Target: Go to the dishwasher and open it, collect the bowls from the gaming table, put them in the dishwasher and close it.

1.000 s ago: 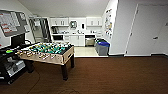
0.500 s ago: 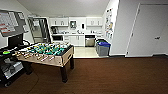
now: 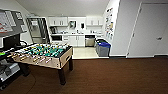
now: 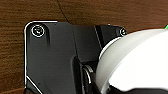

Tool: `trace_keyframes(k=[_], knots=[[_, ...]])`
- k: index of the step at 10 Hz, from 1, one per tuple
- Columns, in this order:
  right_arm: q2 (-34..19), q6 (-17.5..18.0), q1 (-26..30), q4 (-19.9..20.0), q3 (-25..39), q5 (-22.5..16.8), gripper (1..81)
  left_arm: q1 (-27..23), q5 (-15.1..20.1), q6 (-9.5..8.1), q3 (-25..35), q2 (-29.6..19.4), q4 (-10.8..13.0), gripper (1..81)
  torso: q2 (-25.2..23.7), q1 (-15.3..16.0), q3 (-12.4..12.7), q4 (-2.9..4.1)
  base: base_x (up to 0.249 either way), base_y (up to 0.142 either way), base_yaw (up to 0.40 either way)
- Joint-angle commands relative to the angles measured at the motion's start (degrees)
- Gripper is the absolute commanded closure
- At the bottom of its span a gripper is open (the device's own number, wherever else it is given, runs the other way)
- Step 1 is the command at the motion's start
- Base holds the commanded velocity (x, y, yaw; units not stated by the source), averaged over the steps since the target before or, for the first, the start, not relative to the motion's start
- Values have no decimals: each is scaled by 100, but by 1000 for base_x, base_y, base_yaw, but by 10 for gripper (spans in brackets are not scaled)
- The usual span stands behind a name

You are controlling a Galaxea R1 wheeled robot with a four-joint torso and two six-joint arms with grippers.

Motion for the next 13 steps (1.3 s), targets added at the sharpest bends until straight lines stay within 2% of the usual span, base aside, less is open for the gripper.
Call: trace_keyframes(k=[1, 13], knots=[[-73, -31, 327, -34, 17, -421, 811, -271, 54, 53, 122, -51, 64, 811, 0, 0, 0, 0, 161, -74, 0], [-82, -31, 318, -34, 17, -421, 811, -279, 54, 53, 122, -51, 73, 811, 0, 0, 0, 0, 139, 0, 0]])
